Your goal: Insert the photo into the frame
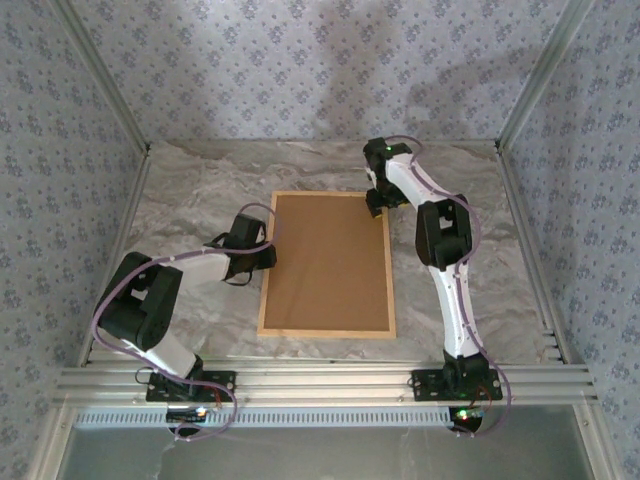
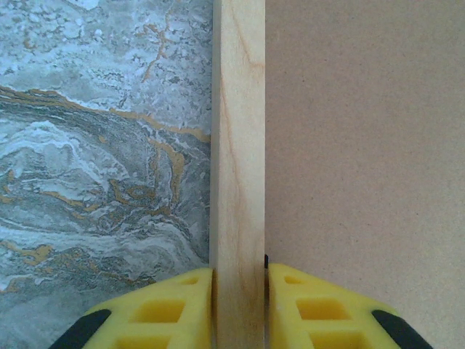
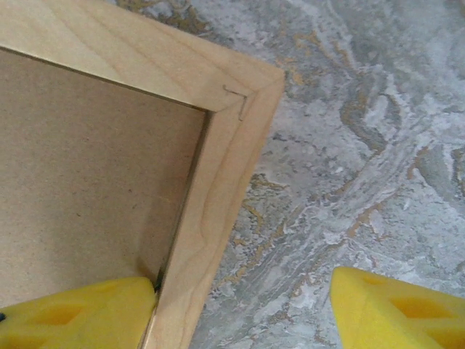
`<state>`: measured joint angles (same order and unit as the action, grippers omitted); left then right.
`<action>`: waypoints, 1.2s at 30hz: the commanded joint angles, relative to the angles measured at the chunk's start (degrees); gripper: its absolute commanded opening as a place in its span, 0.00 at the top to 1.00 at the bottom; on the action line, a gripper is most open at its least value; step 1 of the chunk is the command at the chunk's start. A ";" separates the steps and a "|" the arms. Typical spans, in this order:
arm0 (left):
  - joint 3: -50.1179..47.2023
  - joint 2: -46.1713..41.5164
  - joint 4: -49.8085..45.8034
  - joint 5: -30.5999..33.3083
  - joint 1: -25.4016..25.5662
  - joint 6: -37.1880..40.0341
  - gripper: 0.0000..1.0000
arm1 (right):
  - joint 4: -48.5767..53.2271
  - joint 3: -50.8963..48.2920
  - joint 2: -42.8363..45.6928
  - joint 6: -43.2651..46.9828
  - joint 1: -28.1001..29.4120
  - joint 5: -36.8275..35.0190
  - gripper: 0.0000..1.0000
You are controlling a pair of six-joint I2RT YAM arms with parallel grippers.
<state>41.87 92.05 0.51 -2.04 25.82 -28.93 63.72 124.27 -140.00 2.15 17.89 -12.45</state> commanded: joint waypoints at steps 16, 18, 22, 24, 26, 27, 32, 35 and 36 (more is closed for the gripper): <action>-1.98 3.35 -4.38 -1.32 -0.18 1.51 0.76 | -0.45 0.03 -3.25 1.24 1.98 10.29 0.31; -2.04 3.31 -4.38 -1.22 -0.16 1.42 0.76 | -2.04 -1.09 -1.39 0.48 1.48 10.69 0.31; -1.96 3.31 -4.38 -1.27 -0.20 1.42 0.76 | -4.67 -3.68 2.93 -1.13 0.30 10.05 0.31; -2.01 3.31 -4.38 -1.26 -0.20 1.42 0.76 | -5.95 -5.21 5.05 -1.84 -0.19 8.86 0.31; -1.97 3.33 -4.38 -1.19 -0.16 1.42 0.76 | -7.75 -7.51 7.62 -2.64 -0.72 7.52 0.31; -1.96 3.31 -4.38 -1.21 -0.16 1.40 0.76 | -8.36 -8.45 8.63 -3.12 -0.97 7.04 0.31; -1.89 3.31 -4.29 -1.31 -0.25 1.36 0.76 | -9.81 -12.12 11.77 -4.20 -2.03 3.55 0.32; -1.82 3.48 -4.29 -1.36 -0.25 1.35 0.75 | -9.16 -12.29 11.21 -4.04 -2.06 1.85 0.33; -1.84 3.49 -4.29 -1.38 -0.25 1.35 0.76 | -9.06 -12.29 10.95 -3.98 -2.10 1.55 0.33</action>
<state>41.87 92.05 0.51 -2.50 25.50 -28.93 54.50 112.64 -130.26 -0.64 16.23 -8.45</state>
